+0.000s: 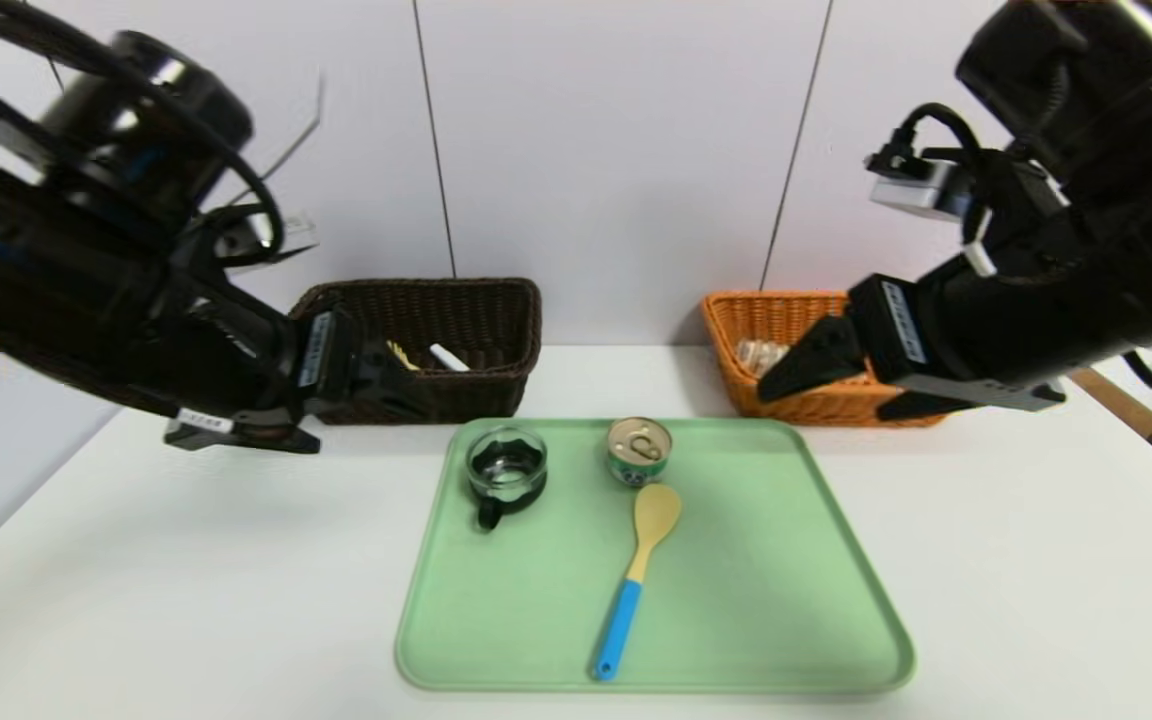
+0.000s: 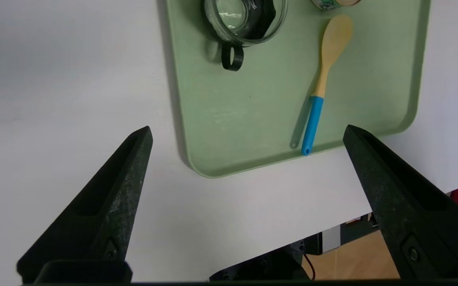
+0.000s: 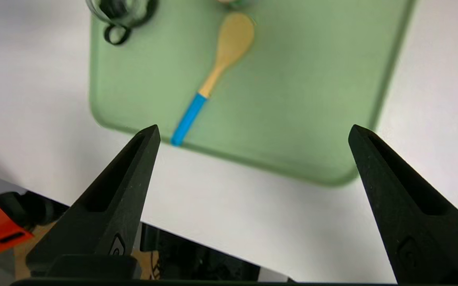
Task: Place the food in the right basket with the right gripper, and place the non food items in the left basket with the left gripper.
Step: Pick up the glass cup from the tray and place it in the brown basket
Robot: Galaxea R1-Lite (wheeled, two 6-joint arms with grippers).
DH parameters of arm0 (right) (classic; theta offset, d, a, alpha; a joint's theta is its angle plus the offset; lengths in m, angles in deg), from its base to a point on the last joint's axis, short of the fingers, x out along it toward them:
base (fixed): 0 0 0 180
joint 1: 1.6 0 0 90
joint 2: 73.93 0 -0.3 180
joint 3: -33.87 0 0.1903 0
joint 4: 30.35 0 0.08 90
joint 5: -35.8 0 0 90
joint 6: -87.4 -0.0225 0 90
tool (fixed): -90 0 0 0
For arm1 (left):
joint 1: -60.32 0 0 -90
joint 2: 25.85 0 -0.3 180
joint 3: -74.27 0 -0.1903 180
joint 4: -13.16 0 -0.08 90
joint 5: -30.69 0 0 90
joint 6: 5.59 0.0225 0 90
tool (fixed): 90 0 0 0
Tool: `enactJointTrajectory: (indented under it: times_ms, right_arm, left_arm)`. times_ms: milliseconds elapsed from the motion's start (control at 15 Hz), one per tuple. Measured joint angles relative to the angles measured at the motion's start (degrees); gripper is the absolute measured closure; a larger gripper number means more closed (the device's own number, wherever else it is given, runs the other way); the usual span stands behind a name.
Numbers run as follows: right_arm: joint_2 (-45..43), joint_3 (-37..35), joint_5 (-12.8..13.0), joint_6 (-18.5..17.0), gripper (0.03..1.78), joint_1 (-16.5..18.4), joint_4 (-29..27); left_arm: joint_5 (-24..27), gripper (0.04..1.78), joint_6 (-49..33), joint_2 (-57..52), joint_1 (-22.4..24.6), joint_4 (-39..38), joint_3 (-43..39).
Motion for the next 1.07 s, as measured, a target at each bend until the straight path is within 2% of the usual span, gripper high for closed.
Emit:
enactJointTrajectory:
  times_ms: [267, 467, 667, 1067]
  right_arm:
    - [-9.1, -9.8, 0.6, 0.2, 0.14, 1.9, -0.1]
    - [-14.2, -14.9, 0.6, 0.4, 0.13, 3.1, 0.8]
    - [-17.6, -18.2, 0.7, 0.4, 0.12, 3.7, 1.7]
    - [-20.6, -21.6, 0.3, 0.6, 0.12, 3.9, 2.0]
  left_arm:
    - [-6.5, 0.13, -3.3, 13.3, -5.0, 10.0, 14.1]
    - [-11.1, 0.13, -3.6, 21.3, -6.3, 13.6, 19.5]
    - [-13.6, 0.13, -2.6, 25.8, -6.1, 13.6, 20.4]
    - [-13.0, 0.13, -5.9, 26.7, -5.0, 7.3, 20.6]
